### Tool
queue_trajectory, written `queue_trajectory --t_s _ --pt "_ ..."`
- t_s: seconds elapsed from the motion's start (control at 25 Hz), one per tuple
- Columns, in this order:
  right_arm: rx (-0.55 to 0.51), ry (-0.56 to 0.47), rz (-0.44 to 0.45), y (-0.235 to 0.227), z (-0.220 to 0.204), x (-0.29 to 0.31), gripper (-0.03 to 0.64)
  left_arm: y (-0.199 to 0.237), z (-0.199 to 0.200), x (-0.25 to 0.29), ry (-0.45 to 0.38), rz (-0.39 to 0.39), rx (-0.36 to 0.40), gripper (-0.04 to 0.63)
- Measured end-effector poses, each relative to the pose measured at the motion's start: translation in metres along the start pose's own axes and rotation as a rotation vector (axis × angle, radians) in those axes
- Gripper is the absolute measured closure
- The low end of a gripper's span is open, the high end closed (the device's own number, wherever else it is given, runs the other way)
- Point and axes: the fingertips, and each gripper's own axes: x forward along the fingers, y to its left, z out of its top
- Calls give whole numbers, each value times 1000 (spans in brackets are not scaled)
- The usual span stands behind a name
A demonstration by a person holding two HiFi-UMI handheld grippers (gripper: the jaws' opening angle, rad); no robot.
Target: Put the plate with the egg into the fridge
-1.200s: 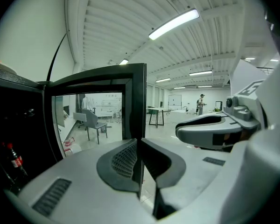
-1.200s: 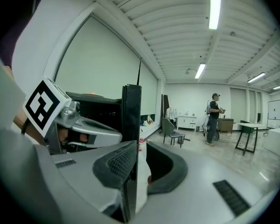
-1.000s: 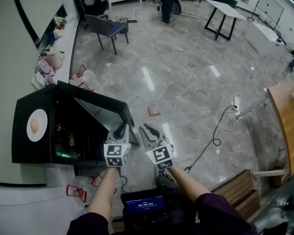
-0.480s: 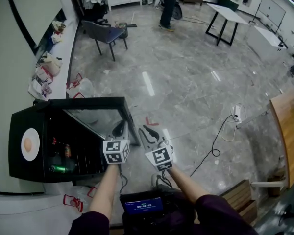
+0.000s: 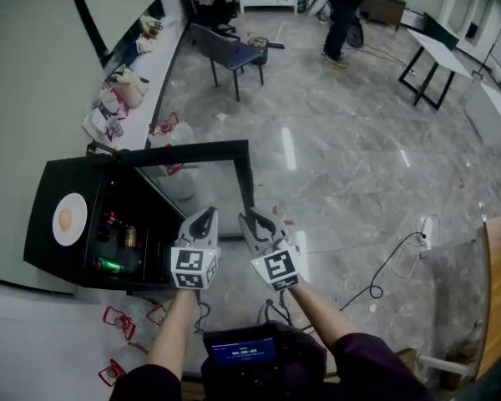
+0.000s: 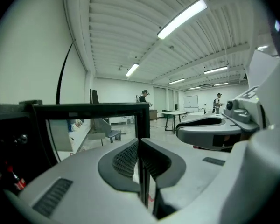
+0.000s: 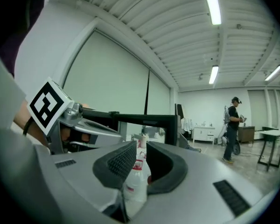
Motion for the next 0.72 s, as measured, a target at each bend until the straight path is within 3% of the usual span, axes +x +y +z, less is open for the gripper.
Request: queue_trajectory --t_s 0.2,0.48,0.72 --pt "-152 -82 185 60 51 28 543 51 40 -67 -2 100 82 584" --pt "-457 -279 461 201 108 93 543 146 67 -159 141 160 351 583" --pt "-682 -375 617 295 142 136 543 221 78 -217 223 240 447 583"
